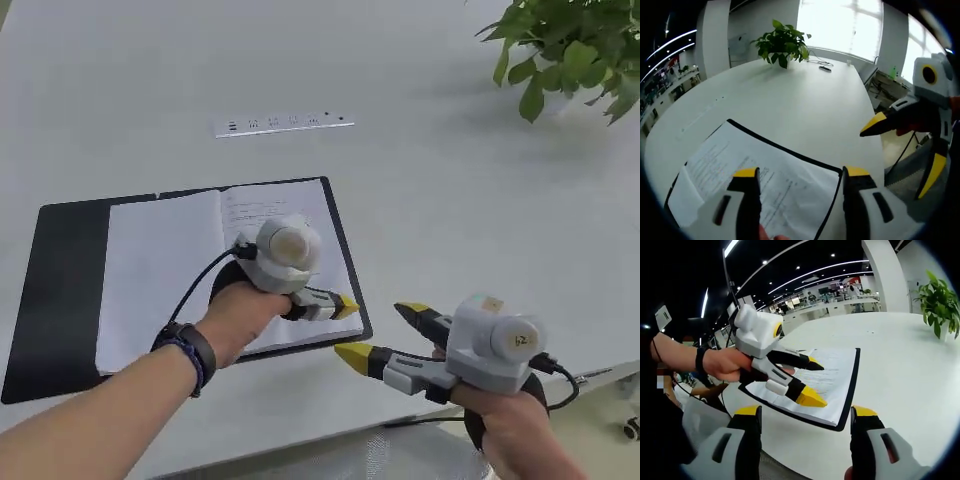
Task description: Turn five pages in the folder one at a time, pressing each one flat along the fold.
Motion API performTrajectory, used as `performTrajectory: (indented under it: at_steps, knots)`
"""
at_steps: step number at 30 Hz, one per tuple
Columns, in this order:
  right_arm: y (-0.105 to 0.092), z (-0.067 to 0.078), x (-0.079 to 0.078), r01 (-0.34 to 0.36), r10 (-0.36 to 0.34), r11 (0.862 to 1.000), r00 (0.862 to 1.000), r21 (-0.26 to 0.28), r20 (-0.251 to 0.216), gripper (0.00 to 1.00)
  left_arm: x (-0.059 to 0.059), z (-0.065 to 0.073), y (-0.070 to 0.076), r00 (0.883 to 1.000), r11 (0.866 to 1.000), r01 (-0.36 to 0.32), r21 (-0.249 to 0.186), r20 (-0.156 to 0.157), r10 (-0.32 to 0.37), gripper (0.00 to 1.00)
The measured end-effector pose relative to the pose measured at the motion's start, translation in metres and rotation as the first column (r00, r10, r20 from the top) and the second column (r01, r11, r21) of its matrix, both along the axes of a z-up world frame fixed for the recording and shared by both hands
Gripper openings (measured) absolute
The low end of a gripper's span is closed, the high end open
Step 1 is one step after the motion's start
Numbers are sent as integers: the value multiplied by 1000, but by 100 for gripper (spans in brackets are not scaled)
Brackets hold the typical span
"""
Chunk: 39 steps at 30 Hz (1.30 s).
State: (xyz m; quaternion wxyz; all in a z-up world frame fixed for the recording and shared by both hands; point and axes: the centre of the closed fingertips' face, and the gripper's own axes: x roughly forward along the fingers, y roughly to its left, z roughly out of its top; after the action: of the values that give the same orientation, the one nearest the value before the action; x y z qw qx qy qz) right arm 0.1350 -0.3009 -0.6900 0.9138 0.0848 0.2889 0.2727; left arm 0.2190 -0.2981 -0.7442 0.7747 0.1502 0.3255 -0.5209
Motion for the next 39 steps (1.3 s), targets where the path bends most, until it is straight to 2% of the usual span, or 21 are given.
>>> performTrajectory:
  at_steps: [6, 8, 11, 14, 16, 18, 24, 30, 34, 39]
  knots:
    - [0, -4, 0, 1, -1, 1000, 1000, 6, -15, 71, 0, -24, -5, 1000, 999, -9, 47, 0, 9, 67]
    - [0, -3, 1, 1, -1, 1000, 1000, 8, -15, 71, 1, -27, -6, 1000, 998, -17, 59, 2, 17, 70]
    - [-6, -5, 2, 9, -9, 1000, 1000, 7, -14, 70, -1, -30, -8, 1000, 998, -19, 51, -3, 19, 70]
    - [-11, -6, 3, 22, -22, 1000, 1000, 17, -19, 70, -4, -37, -6, 1000, 997, -9, 75, -3, 9, 69]
    - [-13, -6, 3, 28, -27, 999, 999, 20, -21, 70, -5, -37, -6, 1000, 997, -12, 73, 1, 12, 70]
    - [-16, -7, 3, 34, -34, 999, 999, 24, -26, 69, -5, -38, -5, 1000, 996, -2, 87, 21, 0, 69]
    - [-19, -7, 5, 49, -48, 998, 998, 36, -28, 67, -3, -39, -2, 999, 997, 3, 81, 36, -6, 65]
    - [-20, -9, 9, 41, -39, 998, 999, 40, -31, 66, -2, -39, 1, 999, 997, 11, 81, 37, -14, 61]
    - [-20, -11, 15, 40, -39, 998, 999, 48, -29, 64, 1, -38, 3, 999, 998, -4, 65, 35, 2, 57]
    - [-19, -10, 24, 47, -46, 995, 999, 92, -22, 58, 2, -38, 4, 999, 998, -9, 57, 37, 7, 53]
